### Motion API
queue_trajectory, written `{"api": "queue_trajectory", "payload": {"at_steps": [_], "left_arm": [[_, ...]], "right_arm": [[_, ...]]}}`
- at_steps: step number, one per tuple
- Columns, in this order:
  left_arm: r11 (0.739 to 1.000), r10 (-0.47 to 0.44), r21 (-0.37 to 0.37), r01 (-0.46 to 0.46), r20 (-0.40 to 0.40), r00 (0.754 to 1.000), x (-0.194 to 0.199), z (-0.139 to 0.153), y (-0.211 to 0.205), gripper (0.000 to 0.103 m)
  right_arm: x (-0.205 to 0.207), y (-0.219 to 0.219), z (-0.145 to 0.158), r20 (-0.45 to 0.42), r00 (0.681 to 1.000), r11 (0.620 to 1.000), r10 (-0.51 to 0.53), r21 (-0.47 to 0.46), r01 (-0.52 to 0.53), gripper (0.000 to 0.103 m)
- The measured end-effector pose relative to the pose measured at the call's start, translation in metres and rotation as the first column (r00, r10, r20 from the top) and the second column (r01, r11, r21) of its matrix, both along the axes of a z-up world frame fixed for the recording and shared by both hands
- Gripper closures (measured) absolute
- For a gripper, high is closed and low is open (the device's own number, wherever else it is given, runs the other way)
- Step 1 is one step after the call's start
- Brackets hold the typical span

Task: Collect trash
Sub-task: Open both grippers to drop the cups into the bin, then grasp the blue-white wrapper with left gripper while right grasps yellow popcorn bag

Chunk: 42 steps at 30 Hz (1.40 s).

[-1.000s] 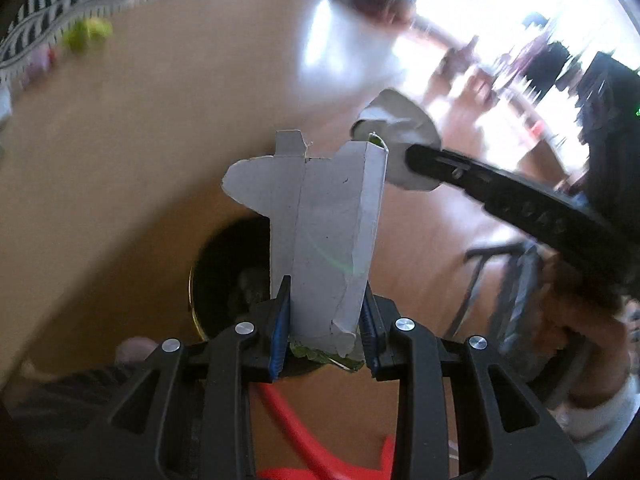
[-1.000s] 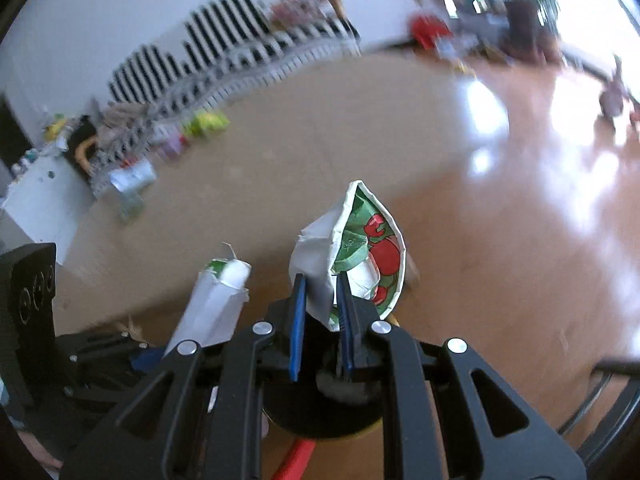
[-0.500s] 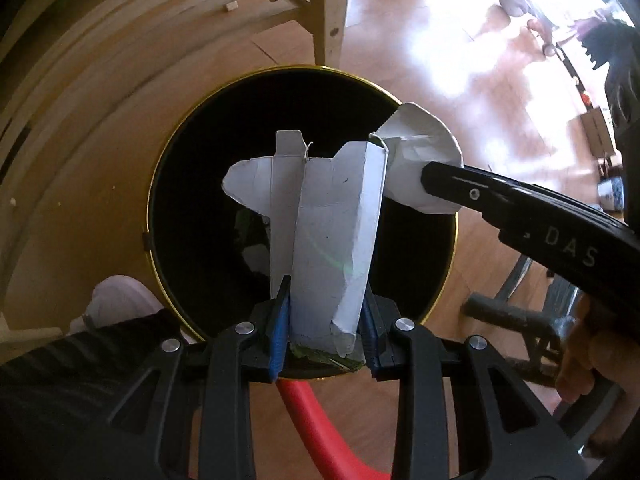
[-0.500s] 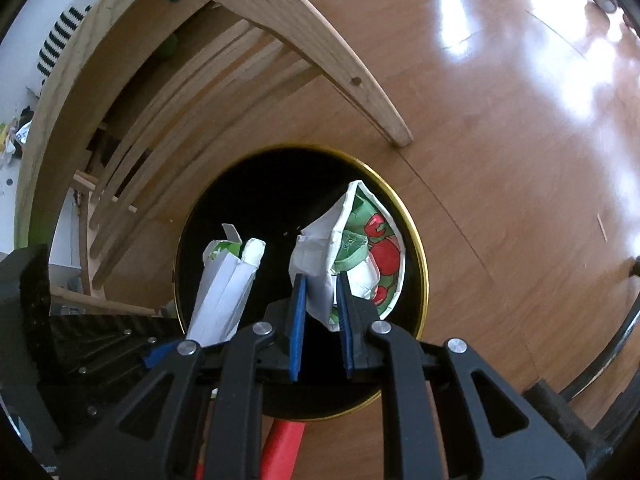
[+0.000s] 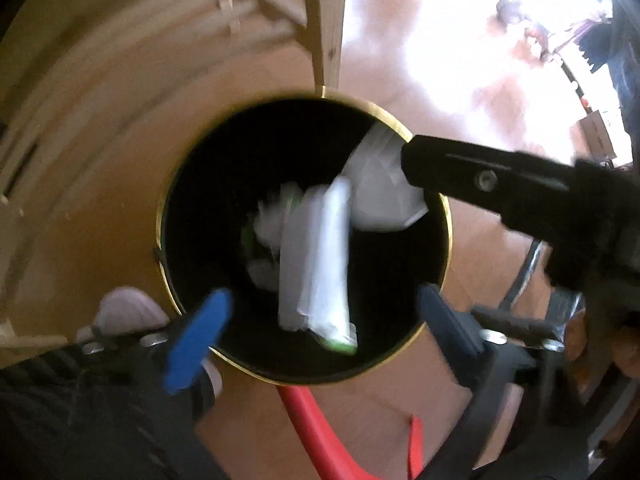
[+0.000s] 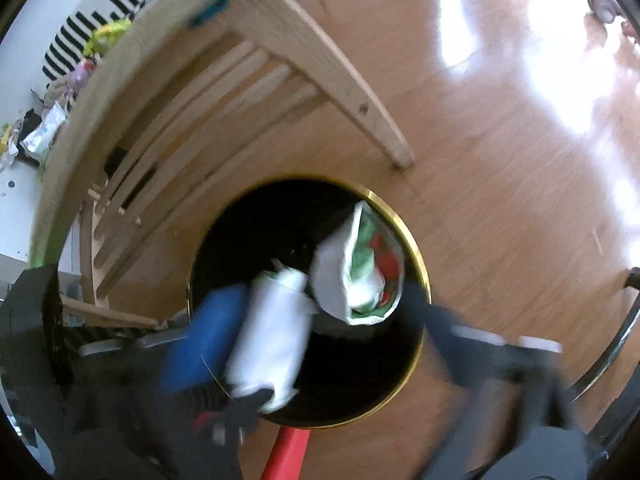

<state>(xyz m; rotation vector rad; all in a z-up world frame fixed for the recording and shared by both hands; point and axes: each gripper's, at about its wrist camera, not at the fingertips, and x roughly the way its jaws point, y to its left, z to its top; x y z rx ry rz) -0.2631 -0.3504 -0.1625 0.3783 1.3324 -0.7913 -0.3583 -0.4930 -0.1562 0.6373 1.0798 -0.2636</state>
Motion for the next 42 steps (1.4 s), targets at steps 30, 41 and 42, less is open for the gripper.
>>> {"api": "queue_trajectory", "payload": {"at_steps": [30,41,42], "left_arm": [[0.868,0.496,-0.167,-0.469,0.372,0.785,0.273,0.216,0.271,0.007],[0.948,0.293,0.013,-0.319,0.362,0.885,0.372,0.18,0.243,0.007],[0.951,0.28,0.019,-0.307,0.358,0.891,0.378,0.178,0.241,0.007]], "right_arm": [[0.245,0.091,0.191,0.273,0.891,0.872,0.362,-0.437,-0.22,0.007],[0.451,0.134,0.176,-0.047,0.707,0.601,0.705,-0.489,-0.632,0.007],[0.47,0.136,0.171,-0.08,0.685,0.577,0.724,-0.475,-0.664,0.007]]}}
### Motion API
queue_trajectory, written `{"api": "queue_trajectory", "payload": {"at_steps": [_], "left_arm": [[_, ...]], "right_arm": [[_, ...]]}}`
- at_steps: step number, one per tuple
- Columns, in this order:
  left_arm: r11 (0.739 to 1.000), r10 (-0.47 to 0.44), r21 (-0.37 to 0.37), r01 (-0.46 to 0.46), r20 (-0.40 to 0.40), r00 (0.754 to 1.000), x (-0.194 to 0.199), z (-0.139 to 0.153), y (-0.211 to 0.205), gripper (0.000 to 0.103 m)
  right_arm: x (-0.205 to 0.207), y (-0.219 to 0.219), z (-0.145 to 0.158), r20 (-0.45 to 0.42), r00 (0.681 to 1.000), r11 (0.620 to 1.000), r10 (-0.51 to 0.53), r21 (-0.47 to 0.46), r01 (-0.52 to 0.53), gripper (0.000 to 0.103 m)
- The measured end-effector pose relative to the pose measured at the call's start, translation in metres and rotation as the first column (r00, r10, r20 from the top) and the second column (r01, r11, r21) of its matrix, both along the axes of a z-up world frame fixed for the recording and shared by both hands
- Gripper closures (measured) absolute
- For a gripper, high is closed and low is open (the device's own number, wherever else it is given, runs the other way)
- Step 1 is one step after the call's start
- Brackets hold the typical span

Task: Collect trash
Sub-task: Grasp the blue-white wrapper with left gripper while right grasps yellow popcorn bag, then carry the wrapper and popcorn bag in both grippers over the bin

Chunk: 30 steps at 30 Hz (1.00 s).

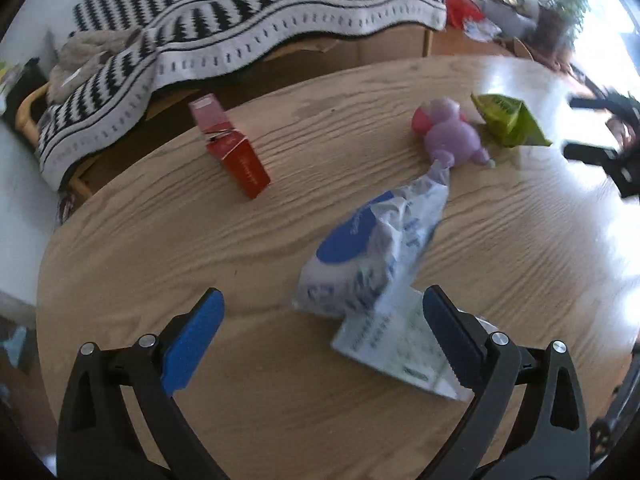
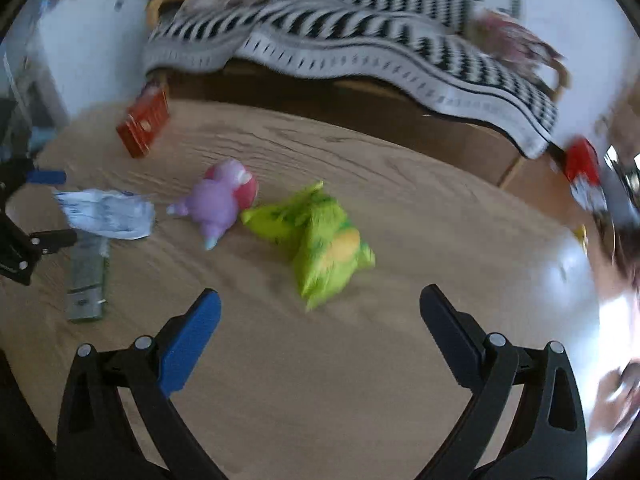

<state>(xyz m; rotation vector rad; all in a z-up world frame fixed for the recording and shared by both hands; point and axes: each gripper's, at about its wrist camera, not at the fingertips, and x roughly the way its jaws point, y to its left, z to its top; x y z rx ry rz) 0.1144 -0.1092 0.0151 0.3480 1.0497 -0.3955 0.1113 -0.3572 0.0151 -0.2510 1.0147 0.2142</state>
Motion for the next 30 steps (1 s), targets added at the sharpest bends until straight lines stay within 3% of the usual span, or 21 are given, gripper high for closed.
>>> {"api": "queue_trajectory", "payload": {"at_steps": [4,10,11,12,13,14,16,30], "left_arm": [[1.0,-0.021,-0.014,0.021,-0.015,1.0,0.015,-0.009,-0.004,0.007],[0.998,-0.04,-0.039,0.04,0.006,0.999,0.021,-0.015,-0.013,0.007],[0.998,-0.044,-0.049,0.045,0.005,0.999,0.021,-0.015,-0.016,0.008],[0.996,-0.054,-0.069,0.054,-0.004,0.999,0.022,-0.015,-0.017,0.016],[0.994,-0.065,-0.086,0.063,-0.016,0.998,0.023,-0.016,-0.019,0.035],[0.992,-0.07,-0.105,0.066,-0.036,0.997,0.024,-0.016,-0.02,0.038],[0.988,-0.064,-0.142,0.057,-0.044,0.997,0.024,-0.014,-0.02,0.053],[0.992,-0.008,-0.125,0.009,0.003,1.0,0.014,0.003,-0.015,0.065]], "right_arm": [[0.042,0.0,-0.019,-0.083,0.996,1.0,0.03,-0.005,-0.031,0.007],[0.06,-0.01,-0.033,-0.087,0.996,0.998,0.034,0.058,-0.029,0.007],[0.062,-0.012,-0.035,-0.101,0.994,0.996,0.037,0.091,-0.027,0.013],[0.062,-0.015,-0.035,-0.107,0.993,0.992,0.04,0.125,-0.027,0.026],[0.065,-0.016,-0.037,-0.115,0.993,0.99,0.035,0.143,-0.019,0.037],[0.063,-0.018,-0.037,-0.122,0.992,0.988,0.019,0.153,0.0,0.052],[0.059,-0.021,-0.037,-0.13,0.991,0.981,0.005,0.191,0.021,0.054],[0.031,-0.05,-0.025,-0.059,0.987,0.968,-0.151,0.194,0.16,0.056]]}}
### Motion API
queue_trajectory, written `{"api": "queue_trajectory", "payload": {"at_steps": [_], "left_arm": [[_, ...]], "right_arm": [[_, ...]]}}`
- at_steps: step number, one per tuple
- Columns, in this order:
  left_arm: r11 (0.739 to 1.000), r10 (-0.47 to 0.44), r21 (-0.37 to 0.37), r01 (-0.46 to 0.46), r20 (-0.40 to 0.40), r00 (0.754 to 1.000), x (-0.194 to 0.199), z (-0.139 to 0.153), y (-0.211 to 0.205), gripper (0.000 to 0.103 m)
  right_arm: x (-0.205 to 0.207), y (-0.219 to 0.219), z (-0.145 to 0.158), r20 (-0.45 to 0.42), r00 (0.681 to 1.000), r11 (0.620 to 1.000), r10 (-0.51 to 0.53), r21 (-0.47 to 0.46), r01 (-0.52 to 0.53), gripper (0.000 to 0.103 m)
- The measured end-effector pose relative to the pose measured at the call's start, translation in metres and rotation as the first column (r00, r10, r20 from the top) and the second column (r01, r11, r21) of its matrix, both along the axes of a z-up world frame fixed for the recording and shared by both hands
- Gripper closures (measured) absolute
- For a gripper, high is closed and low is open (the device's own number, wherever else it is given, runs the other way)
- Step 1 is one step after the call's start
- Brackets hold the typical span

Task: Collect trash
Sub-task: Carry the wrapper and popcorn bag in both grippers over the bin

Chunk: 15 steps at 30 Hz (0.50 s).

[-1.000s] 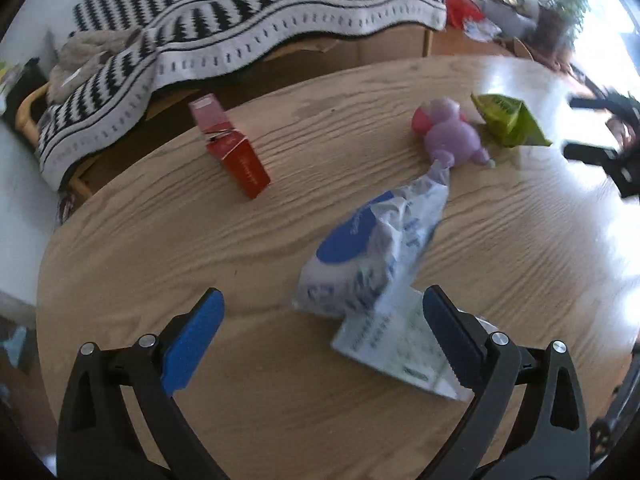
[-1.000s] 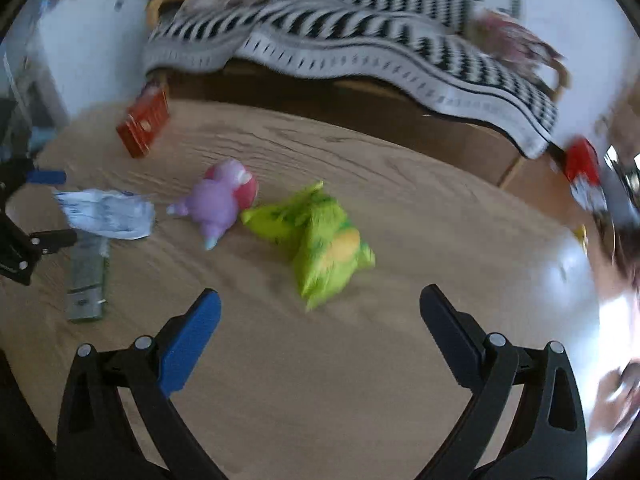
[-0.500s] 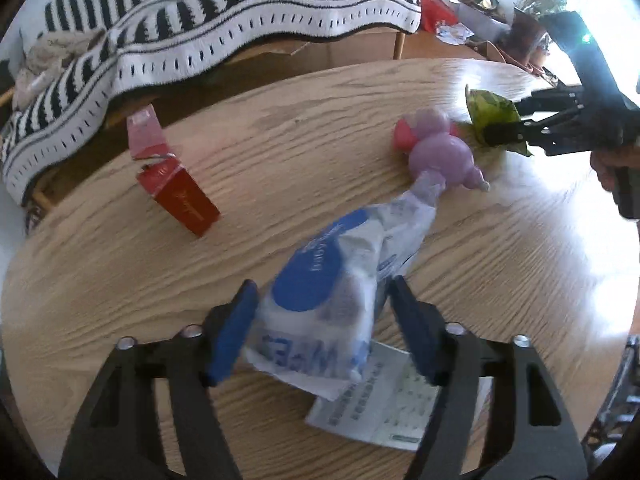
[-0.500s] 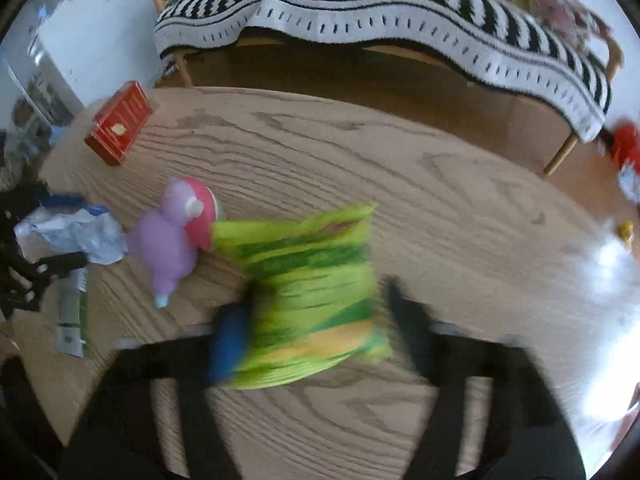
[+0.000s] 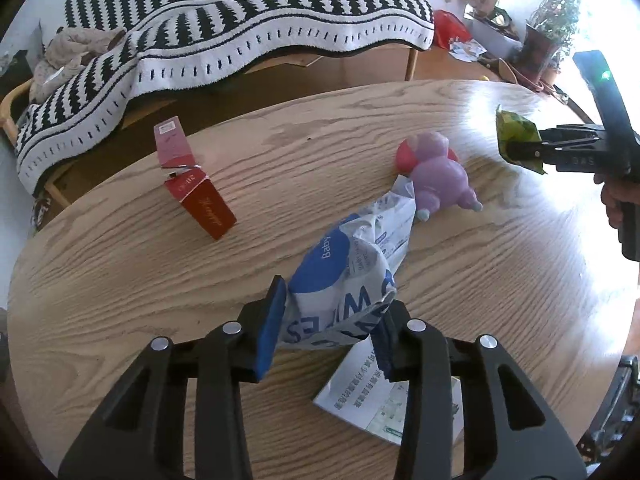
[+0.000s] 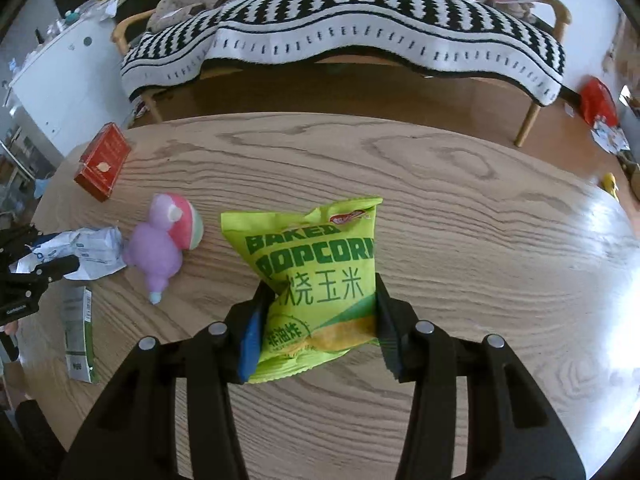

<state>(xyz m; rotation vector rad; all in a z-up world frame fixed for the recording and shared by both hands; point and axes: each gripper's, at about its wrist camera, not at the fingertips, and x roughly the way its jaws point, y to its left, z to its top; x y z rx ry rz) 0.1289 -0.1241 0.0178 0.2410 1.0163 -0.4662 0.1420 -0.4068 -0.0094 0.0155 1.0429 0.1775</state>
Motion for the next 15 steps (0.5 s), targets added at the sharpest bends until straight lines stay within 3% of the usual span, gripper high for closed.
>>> {"api": "queue_trajectory", "payload": {"at_steps": [8,15], "left_arm": [[1.0,0.022,-0.017,-0.022,0.005,1.0,-0.007,0.009,0.002,0.07],[0.997,-0.002,-0.076,0.006,0.049,0.999,-0.054,0.054,-0.006,0.07]], "right_arm": [[-0.026,-0.008,0.02,0.055,0.997,0.998,-0.053,0.021,0.052,0.056],[-0.107,-0.003,0.067,0.157,0.984,0.996,-0.079,0.06,0.07,0.056]]}}
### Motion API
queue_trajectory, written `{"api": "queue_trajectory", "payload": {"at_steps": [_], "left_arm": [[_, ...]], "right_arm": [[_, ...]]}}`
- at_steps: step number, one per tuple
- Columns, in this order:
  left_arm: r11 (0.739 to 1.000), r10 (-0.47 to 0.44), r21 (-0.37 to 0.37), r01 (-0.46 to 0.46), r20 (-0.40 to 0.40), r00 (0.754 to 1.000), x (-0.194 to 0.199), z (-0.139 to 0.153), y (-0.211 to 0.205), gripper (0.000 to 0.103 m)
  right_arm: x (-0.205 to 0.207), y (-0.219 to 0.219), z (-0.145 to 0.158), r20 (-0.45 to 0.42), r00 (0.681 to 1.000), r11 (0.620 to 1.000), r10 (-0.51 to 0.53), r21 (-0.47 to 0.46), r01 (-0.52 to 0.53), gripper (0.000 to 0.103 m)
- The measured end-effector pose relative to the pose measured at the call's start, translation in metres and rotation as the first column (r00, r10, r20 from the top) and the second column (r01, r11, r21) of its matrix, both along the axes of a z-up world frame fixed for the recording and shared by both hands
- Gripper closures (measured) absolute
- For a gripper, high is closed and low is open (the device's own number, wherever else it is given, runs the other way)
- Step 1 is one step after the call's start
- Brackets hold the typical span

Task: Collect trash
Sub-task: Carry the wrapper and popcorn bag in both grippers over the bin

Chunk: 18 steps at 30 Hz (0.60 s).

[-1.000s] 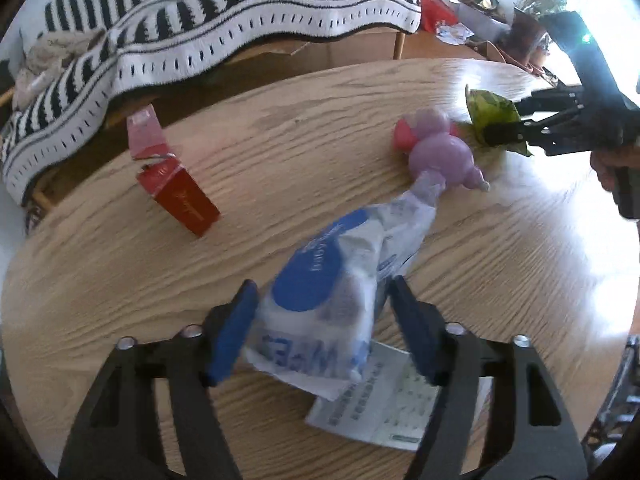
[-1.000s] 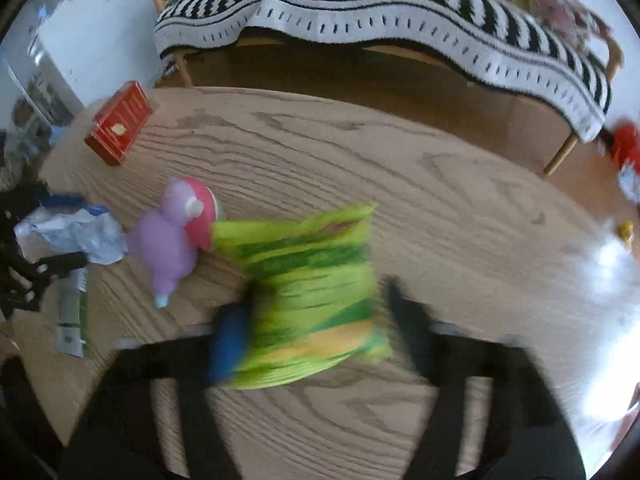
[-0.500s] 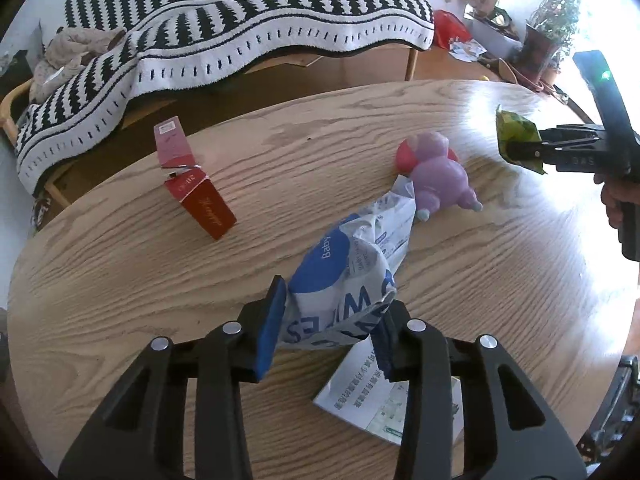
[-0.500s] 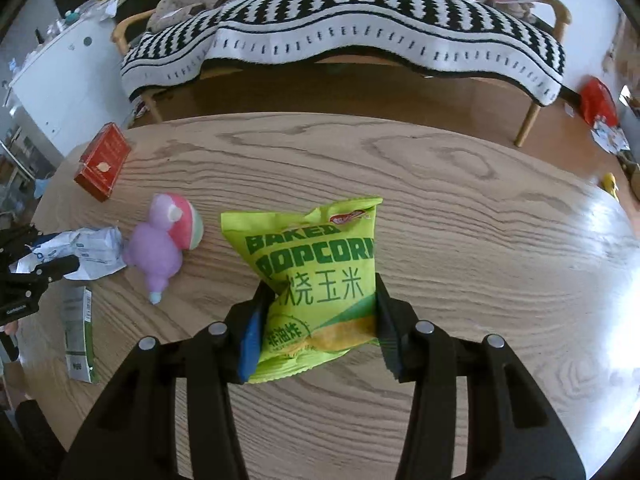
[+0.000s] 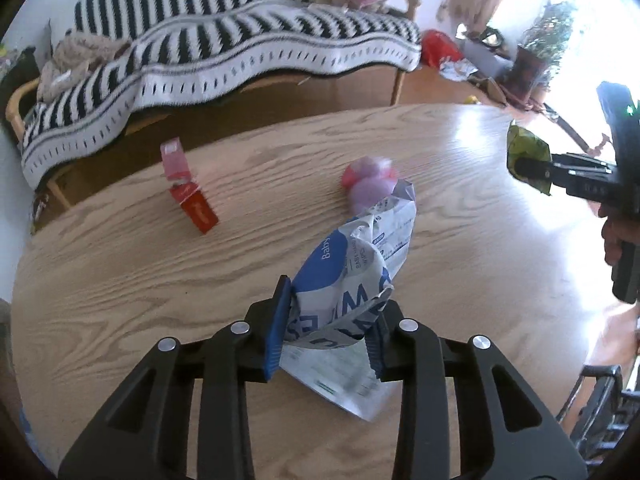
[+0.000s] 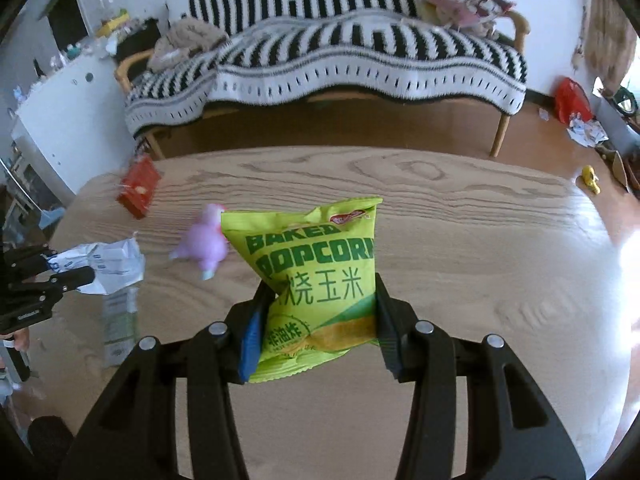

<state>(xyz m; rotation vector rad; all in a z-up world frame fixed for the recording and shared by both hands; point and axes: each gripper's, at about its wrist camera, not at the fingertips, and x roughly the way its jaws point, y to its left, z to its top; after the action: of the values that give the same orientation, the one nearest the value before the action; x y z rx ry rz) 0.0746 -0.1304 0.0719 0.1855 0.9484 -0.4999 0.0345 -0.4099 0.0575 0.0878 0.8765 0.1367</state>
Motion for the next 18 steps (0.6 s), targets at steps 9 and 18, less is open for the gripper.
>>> {"api": "queue_trajectory", "payload": {"at_steps": [9,18], "left_arm": [[0.991,-0.078,-0.11,0.08,0.022,0.997,-0.107,0.037,-0.031,0.07],[0.958,-0.254,-0.156,0.241,-0.064,0.965,-0.233,-0.006,-0.096,0.07]], "right_arm": [[-0.151,0.008,0.057,0.143,0.989,0.999,-0.034,0.027,0.03,0.056],[-0.308,-0.008,0.012,0.098,0.979,0.983,-0.178,0.063,0.172,0.056]]}}
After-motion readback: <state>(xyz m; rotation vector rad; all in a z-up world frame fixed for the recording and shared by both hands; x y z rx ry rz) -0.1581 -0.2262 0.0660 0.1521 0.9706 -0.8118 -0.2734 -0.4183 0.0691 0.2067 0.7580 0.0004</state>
